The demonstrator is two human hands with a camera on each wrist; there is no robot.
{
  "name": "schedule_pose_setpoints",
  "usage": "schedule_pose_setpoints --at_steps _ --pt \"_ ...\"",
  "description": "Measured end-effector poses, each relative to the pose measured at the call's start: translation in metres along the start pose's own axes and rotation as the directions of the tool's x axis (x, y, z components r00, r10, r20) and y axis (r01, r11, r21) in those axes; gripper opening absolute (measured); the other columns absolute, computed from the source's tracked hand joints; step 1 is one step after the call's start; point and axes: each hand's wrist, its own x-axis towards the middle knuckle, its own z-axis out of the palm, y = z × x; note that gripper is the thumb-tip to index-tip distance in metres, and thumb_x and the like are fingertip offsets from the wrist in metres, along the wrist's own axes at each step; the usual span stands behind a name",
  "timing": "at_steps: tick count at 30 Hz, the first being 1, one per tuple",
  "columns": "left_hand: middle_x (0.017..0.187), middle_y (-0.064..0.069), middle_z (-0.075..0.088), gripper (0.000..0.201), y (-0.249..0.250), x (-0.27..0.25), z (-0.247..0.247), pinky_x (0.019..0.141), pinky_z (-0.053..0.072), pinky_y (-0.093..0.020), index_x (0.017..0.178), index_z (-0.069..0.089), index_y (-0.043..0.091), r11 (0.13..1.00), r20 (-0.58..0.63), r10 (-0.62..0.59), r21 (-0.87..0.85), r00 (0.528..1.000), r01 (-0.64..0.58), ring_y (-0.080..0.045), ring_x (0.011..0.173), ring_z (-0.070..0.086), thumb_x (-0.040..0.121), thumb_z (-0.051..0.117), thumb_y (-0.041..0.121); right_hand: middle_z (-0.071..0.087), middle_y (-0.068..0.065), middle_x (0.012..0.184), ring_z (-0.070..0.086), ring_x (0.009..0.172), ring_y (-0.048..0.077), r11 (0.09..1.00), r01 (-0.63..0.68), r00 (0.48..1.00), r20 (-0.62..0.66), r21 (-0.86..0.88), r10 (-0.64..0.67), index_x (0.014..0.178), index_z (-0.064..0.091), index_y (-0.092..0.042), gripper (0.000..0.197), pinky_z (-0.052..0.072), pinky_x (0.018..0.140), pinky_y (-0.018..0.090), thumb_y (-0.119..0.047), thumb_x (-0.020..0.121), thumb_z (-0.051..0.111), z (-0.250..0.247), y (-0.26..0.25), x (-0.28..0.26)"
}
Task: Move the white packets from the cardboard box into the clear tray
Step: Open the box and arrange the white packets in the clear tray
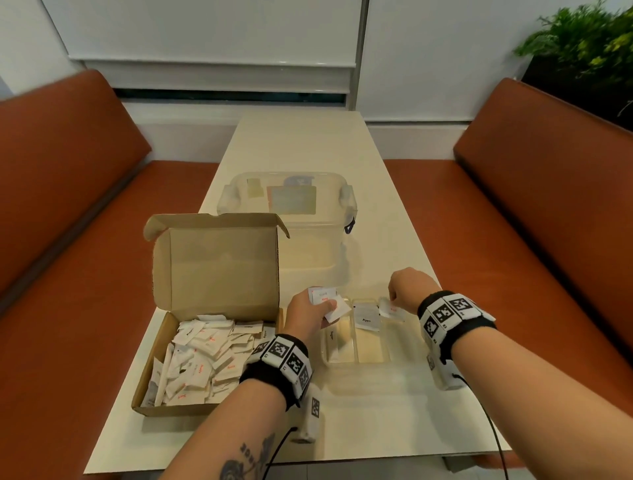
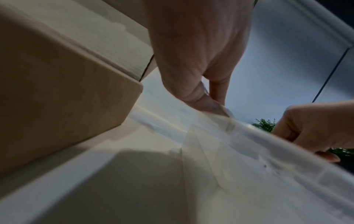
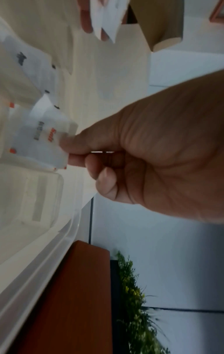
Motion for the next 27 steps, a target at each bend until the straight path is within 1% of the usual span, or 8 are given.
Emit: schedule_pose_setpoints --at_steps 2,5,9,11,15,22,25,27 --pt "0.103 -0.011 0.063 0.029 0.000 0.000 0.000 0.076 0.057 -0.034 0.113 0.059 0.010 1.000 0.006 0.007 0.014 1.000 -0.007 -0.027 0.099 0.062 0.086 0.063 -0.001 0.064 0.014 0.095 0.058 0.078 0.029 0.996 0.014 1.000 0.007 -0.086 -0.013 0.088 0.062 -0.005 0.012 0.045 0.068 0.029 -0.003 0.089 0.050 -0.001 -0.002 0.003" --pt "0.101 -0.010 0.062 0.030 0.000 0.001 -0.001 0.075 0.057 -0.032 0.115 0.059 0.009 0.999 0.013 0.017 0.029 1.000 -0.017 -0.025 0.097 0.061 0.087 0.063 0.000 0.064 0.014 0.105 0.064 0.094 0.031 0.979 0.040 0.999 0.021 -0.198 -0.037 0.102 0.061 -0.001 0.017 0.043 0.069 0.029 -0.005 0.091 0.049 -0.001 -0.006 0.006" --pt "0.099 -0.006 0.061 0.027 0.000 0.000 -0.001 0.062 0.056 -0.021 0.112 0.059 0.011 0.998 0.019 0.027 0.054 0.999 -0.028 -0.021 0.093 0.060 0.087 0.063 0.001 0.064 0.015 0.107 0.064 0.097 0.031 0.945 0.096 0.995 0.060 -0.313 -0.081 0.106 0.061 0.001 0.021 0.044 0.068 0.029 0.002 0.089 0.048 0.004 -0.013 0.008" --pt "0.098 -0.007 0.061 0.025 0.000 0.000 -0.002 0.064 0.056 -0.022 0.110 0.060 0.011 0.998 0.022 0.030 0.060 0.999 -0.031 -0.021 0.092 0.060 0.087 0.063 0.001 0.064 0.014 0.106 0.064 0.096 0.030 0.937 0.105 0.994 0.065 -0.332 -0.089 0.105 0.061 0.000 0.022 0.045 0.069 0.029 0.004 0.089 0.047 0.007 -0.015 0.008" --pt "0.099 -0.008 0.061 0.021 0.001 0.000 -0.002 0.071 0.057 -0.028 0.103 0.058 0.015 0.997 0.033 0.025 0.074 0.999 -0.028 -0.023 0.093 0.060 0.087 0.062 0.001 0.065 0.014 0.103 0.065 0.093 0.030 0.942 0.106 0.994 0.056 -0.319 -0.093 0.100 0.062 -0.001 0.023 0.044 0.067 0.028 0.005 0.088 0.044 0.012 -0.013 0.007" --pt "0.103 -0.011 0.062 0.028 0.003 -0.001 -0.001 0.082 0.057 -0.038 0.114 0.060 0.008 0.997 0.038 0.023 0.077 0.999 -0.026 -0.025 0.095 0.061 0.087 0.062 0.001 0.065 0.013 0.103 0.064 0.089 0.029 0.962 0.097 0.995 0.039 -0.257 -0.090 0.101 0.062 -0.001 0.023 0.043 0.067 0.028 0.003 0.089 0.043 0.012 -0.011 0.005" --pt "0.103 -0.010 0.062 0.030 0.004 -0.002 -0.001 0.077 0.057 -0.034 0.116 0.059 0.006 0.997 0.040 0.023 0.070 0.999 -0.026 -0.024 0.095 0.060 0.087 0.062 0.001 0.065 0.011 0.101 0.054 0.076 0.024 0.985 0.093 0.995 -0.028 -0.149 -0.098 0.098 0.062 -0.005 0.019 0.042 0.067 0.027 0.000 0.089 0.046 0.008 -0.010 0.003" --pt "0.103 -0.011 0.062 0.030 0.004 -0.002 -0.001 0.076 0.057 -0.033 0.117 0.059 0.006 0.998 0.034 0.026 0.062 0.999 -0.028 -0.023 0.094 0.061 0.087 0.063 0.002 0.066 0.008 0.094 0.054 0.075 0.022 0.994 0.109 0.986 -0.124 -0.015 -0.110 0.088 0.060 -0.009 0.010 0.042 0.065 0.027 -0.011 0.091 0.051 0.004 -0.015 0.001"
